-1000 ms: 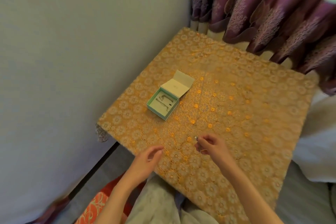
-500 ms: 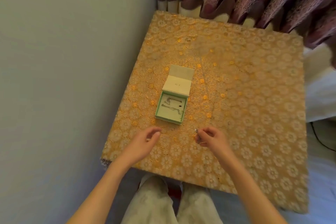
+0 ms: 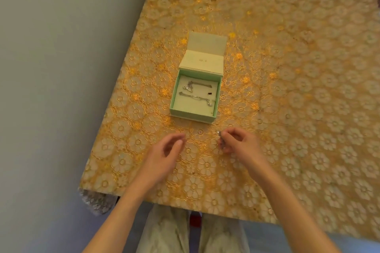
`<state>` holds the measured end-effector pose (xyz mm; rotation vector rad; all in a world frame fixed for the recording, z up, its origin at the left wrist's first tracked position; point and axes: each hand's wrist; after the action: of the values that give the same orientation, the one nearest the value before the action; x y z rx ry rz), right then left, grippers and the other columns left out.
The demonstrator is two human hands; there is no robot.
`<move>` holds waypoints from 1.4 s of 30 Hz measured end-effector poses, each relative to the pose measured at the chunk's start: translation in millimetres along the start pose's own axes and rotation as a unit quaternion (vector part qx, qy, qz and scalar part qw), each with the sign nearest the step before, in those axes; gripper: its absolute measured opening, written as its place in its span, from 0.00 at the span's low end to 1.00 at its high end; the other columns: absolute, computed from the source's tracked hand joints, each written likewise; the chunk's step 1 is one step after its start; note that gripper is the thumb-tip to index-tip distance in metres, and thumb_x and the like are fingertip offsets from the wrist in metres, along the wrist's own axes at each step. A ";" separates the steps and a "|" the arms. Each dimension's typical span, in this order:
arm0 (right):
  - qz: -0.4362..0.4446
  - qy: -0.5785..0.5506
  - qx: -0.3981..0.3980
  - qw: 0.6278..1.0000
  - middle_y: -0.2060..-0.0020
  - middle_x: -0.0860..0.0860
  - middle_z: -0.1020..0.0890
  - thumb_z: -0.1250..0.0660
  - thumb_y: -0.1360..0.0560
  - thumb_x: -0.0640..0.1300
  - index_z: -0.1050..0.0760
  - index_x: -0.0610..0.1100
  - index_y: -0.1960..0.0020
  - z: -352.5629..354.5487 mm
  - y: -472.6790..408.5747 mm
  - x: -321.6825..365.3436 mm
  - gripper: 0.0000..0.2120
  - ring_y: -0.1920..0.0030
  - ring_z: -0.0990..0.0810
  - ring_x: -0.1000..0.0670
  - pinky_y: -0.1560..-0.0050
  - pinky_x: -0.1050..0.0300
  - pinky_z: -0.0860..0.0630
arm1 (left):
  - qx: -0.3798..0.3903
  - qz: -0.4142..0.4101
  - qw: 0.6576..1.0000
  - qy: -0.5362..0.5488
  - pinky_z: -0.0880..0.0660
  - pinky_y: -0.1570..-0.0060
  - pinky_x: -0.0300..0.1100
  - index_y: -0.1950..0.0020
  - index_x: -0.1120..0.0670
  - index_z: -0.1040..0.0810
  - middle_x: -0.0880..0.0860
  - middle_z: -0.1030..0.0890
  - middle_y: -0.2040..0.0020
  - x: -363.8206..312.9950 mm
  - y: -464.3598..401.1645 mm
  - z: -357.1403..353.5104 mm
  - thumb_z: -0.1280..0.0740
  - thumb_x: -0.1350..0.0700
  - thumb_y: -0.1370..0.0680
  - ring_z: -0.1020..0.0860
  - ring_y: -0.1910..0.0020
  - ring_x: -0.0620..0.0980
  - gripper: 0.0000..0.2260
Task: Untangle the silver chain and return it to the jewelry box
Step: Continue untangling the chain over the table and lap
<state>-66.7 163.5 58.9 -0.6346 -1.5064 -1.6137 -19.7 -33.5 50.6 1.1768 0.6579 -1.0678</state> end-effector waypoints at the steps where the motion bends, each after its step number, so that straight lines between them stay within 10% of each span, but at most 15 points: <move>1: 0.016 -0.008 0.004 1.000 0.66 0.50 0.19 0.36 0.23 0.40 0.23 0.44 0.57 -2.3 -4.4 -4.8 0.05 0.68 0.21 0.58 0.64 0.64 0.24 | -0.021 -0.022 0.999 0.009 0.24 0.51 0.34 0.46 0.40 0.26 0.39 0.21 0.50 4.0 -3.0 -3.4 0.39 0.54 0.22 0.22 0.50 0.37 0.09; 22: 0.298 0.158 -0.072 0.939 0.65 0.54 0.20 0.36 0.24 0.43 0.23 0.48 0.55 -41.9 13.7 -66.3 0.04 0.60 0.20 0.50 0.54 0.48 0.24 | -0.117 -0.300 0.921 -0.219 0.28 0.49 0.43 0.44 0.46 0.21 0.44 0.21 0.53 50.0 -12.8 -30.3 0.31 0.48 0.27 0.27 0.49 0.46 0.12; 42: 0.281 0.084 -0.033 0.955 0.66 0.53 0.22 0.33 0.25 0.43 0.24 0.50 0.59 -40.3 10.0 -65.9 0.04 0.65 0.26 0.55 0.61 0.60 0.28 | -0.037 -0.221 0.970 -0.089 0.27 0.58 0.34 0.53 0.52 0.22 0.46 0.22 0.59 39.8 -4.2 -18.0 0.36 0.55 0.23 0.23 0.58 0.44 0.04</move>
<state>-16.4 139.6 4.6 -0.8506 -1.0261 -1.2411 -6.1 -29.0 9.1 0.8736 0.8338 -1.4908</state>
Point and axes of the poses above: each hand's wrist, its own y-axis away from the middle knuckle, its own z-axis out of the back of the hand, x = y × z
